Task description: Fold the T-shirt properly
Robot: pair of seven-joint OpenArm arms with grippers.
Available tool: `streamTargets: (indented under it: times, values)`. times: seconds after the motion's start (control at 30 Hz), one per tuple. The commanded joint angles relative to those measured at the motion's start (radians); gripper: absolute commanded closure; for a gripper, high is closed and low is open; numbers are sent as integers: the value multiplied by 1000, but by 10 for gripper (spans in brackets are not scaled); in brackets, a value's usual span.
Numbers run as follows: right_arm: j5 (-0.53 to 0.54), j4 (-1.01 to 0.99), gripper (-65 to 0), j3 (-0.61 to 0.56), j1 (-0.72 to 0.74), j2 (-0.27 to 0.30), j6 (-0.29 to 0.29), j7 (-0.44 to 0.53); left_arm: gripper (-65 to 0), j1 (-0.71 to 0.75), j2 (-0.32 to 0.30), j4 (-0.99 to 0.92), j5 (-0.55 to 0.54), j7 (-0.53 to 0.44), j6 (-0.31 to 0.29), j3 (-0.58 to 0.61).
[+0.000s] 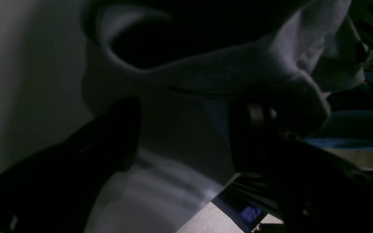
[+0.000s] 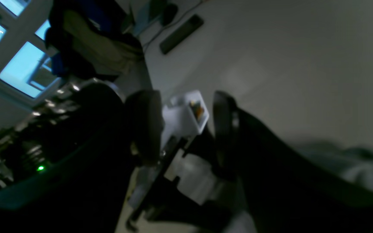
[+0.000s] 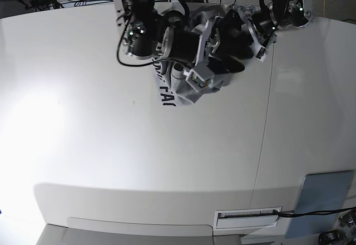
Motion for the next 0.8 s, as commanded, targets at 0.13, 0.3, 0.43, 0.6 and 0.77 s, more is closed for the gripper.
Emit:
streamTargets:
  times: [0.13,0.3,0.43,0.6,0.77]
  values:
    - [-134,187,-258,146,8,-10,10,-42,-410,0,-8,16,-151,-21,-6,-99]
    - [-184,222,-258,384,8,21,10,-28,-410,0,-8,24,-338,-17,-6,-185]
    - [-207,222,-258,561,2,105,10,-29,-410,0,-8,52,-360,-17,-6,-188]
    - [-208,222,-258,747,-50,219,10,-27,-410,0,-8,78,-383,24,-6,-188]
    - [-204,222,-258,870,-102,305,10,-24,-410,0,-8,82,-576,306,-6,-188]
